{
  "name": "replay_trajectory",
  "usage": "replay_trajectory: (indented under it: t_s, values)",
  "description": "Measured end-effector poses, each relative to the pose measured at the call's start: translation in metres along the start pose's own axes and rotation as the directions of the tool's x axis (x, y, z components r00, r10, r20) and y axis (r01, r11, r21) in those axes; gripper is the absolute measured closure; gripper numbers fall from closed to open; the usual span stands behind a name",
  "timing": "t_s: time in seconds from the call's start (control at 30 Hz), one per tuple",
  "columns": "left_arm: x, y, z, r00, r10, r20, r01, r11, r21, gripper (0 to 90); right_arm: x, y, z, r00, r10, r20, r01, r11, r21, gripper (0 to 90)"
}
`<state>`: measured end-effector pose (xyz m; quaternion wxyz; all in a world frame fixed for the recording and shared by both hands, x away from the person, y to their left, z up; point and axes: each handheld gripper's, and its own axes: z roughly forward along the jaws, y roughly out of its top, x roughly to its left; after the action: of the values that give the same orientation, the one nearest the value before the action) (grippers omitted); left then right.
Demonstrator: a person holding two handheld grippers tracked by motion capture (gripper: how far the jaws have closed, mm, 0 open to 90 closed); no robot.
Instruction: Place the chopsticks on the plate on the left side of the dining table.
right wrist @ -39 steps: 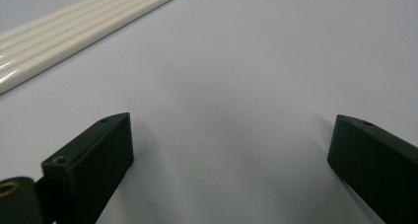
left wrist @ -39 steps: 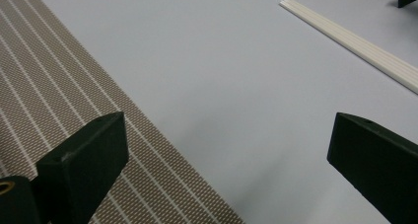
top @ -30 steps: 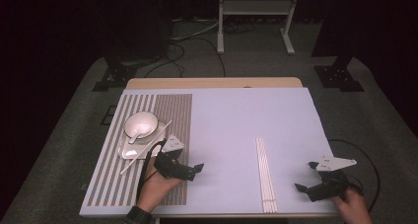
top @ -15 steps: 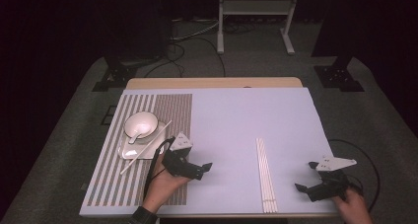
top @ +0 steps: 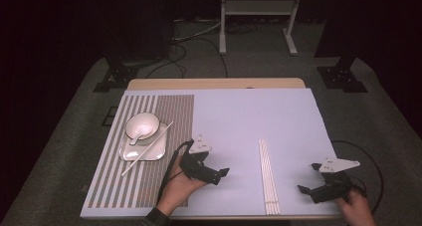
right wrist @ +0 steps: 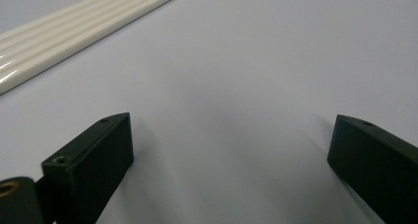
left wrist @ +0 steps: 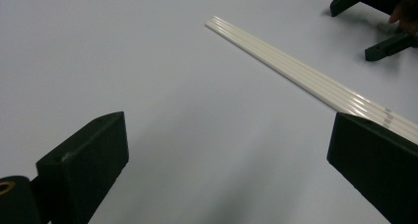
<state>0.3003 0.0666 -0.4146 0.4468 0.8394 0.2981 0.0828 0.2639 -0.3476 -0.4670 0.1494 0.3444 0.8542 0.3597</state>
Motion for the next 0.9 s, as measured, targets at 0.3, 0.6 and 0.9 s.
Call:
replay_trajectory:
  t_s: [0.3,0.6,0.9]
  values:
    - [-0.022,0.004,0.025,0.9985,0.024,0.049,-0.025,0.9996,0.011,0.9,0.000,0.000,0.000,1.0000,0.000,0.000,0.000,1.0000,0.000,2.2]
    - [-0.038,0.007,0.046,0.9963,0.040,0.077,-0.041,0.9991,0.007,0.9,0.000,0.000,0.000,1.0000,0.000,0.000,0.000,1.0000,0.000,2.2]
    - [-0.053,0.010,0.064,0.9938,0.066,0.089,-0.068,0.9975,0.020,0.9,0.000,0.000,0.000,1.0000,0.001,0.000,-0.001,1.0000,0.000,2.2]
